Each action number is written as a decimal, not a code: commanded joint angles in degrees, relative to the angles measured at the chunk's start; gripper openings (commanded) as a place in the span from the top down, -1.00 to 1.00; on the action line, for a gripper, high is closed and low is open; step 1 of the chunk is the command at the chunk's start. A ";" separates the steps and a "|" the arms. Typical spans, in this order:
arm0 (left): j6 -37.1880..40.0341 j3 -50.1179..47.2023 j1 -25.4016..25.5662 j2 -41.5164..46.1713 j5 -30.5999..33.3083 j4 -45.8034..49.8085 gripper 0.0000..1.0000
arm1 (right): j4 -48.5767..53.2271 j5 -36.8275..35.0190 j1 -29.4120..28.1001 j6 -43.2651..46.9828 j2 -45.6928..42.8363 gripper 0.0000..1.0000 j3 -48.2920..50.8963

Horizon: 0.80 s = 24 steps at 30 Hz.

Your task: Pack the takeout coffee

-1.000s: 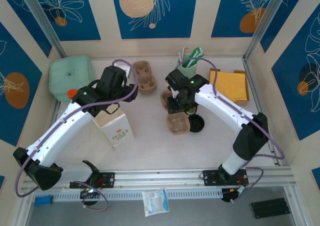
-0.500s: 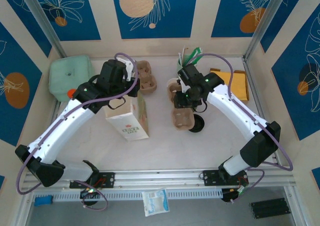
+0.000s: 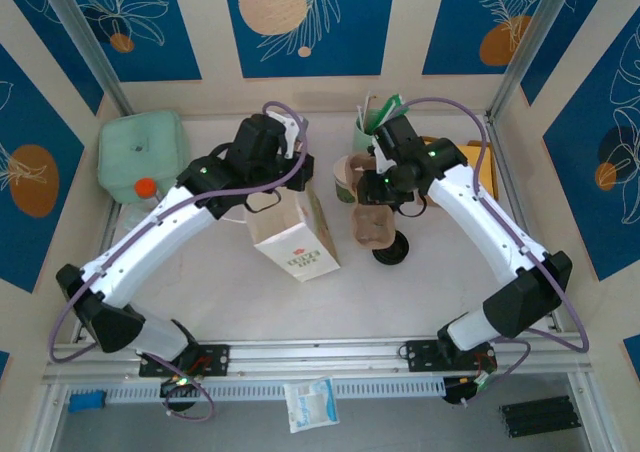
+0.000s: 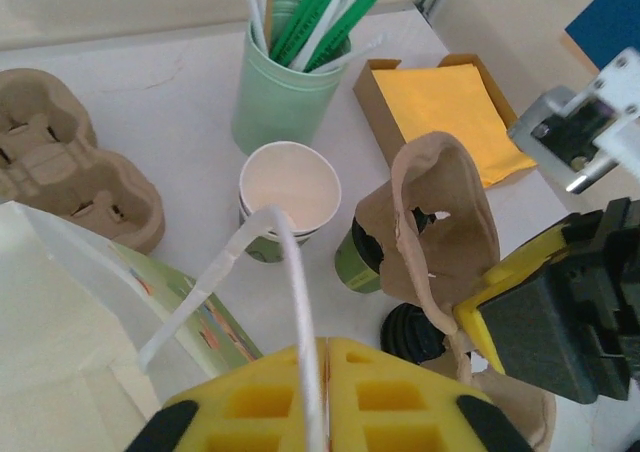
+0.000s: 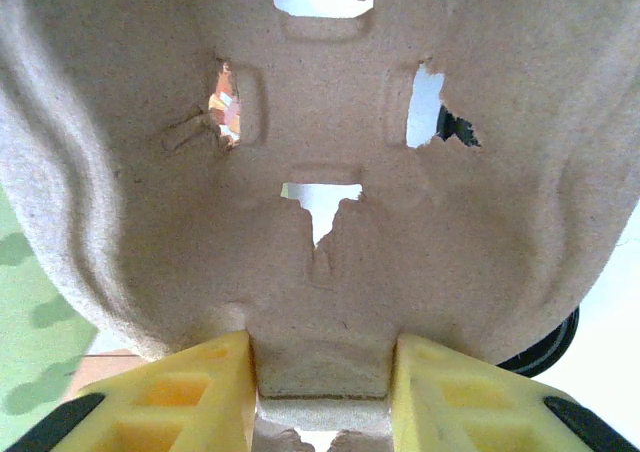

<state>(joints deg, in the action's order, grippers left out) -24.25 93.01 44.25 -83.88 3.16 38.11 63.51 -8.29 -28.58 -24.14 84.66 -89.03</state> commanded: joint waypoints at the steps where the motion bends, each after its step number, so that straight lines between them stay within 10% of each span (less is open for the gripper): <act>1: -0.46 3.08 1.07 -1.82 -1.20 -1.63 0.56 | 1.44 1.89 1.10 0.66 -2.49 0.27 -1.94; 10: 0.73 7.70 1.89 -3.86 -2.19 -0.50 -0.48 | 2.26 2.92 3.65 0.76 -5.15 0.27 -2.17; 24: 6.59 10.04 1.24 4.37 7.23 6.49 -0.92 | 5.74 3.50 5.35 0.76 -7.95 0.27 -8.26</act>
<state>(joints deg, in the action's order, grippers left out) -20.58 101.86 45.65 -82.52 5.52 41.28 67.16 -7.01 -23.53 -23.97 78.67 -94.26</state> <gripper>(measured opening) 0.954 0.365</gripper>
